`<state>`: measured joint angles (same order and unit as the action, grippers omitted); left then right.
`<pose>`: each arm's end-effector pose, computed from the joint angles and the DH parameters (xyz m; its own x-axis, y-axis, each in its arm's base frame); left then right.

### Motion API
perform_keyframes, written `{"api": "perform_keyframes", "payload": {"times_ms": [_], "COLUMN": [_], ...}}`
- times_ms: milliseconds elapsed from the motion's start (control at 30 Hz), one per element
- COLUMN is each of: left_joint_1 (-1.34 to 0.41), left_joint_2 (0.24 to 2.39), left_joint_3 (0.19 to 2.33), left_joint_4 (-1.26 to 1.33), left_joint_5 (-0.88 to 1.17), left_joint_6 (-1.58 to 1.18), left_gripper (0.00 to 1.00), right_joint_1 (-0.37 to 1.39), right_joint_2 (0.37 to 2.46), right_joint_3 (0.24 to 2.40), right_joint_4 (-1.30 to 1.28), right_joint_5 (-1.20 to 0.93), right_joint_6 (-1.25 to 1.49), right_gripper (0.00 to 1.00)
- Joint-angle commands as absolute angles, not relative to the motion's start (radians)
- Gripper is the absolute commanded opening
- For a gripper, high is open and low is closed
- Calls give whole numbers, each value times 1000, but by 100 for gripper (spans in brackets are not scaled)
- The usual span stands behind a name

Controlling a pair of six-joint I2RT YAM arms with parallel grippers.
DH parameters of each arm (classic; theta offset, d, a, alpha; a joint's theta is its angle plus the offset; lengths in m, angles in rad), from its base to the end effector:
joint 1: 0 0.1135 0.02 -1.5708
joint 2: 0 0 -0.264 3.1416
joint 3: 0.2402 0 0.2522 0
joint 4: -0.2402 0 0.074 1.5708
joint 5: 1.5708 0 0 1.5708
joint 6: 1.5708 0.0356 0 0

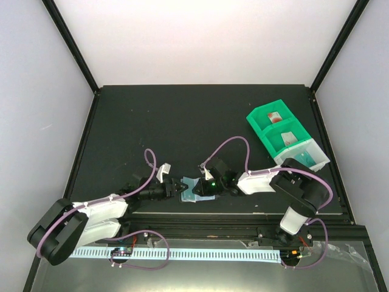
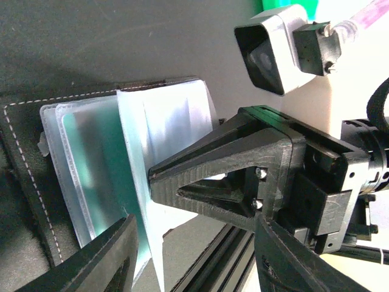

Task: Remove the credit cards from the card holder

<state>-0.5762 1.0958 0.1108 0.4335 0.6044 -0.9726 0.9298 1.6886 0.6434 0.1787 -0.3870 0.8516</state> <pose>0.1338 -0.1110 0.1232 -0.9533 -0.1915 -0.2336 0.1180 0.4760 -0.8715 0.1657 0.2445 0.1124 -0.9686 -0.1331 -0.2102 -0.2424 0.6953 0.6766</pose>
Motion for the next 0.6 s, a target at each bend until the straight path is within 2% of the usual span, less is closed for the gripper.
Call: {"api": "perform_keyframes", "payload": {"times_ms": [0,367,567], "left_joint_1": [-575,-585,-591], "left_joint_2": [1081,1171,1206], "left_joint_3": [153,155,173], "left_joint_4": [409,494,530], "left_joint_5": [587,615,644], "left_joint_6": [-960,-980,-999], "left_gripper": [54,54,51], "right_joint_1": [942,942,940], "right_joint_2": [1765,1779,1763], "right_joint_3": [611,604,601], "right_joint_4": [132,152,155], "right_joint_5": [-315,-325,-322], "right_joint_6": [848,846,842], "right_gripper": [12,12,12]}}
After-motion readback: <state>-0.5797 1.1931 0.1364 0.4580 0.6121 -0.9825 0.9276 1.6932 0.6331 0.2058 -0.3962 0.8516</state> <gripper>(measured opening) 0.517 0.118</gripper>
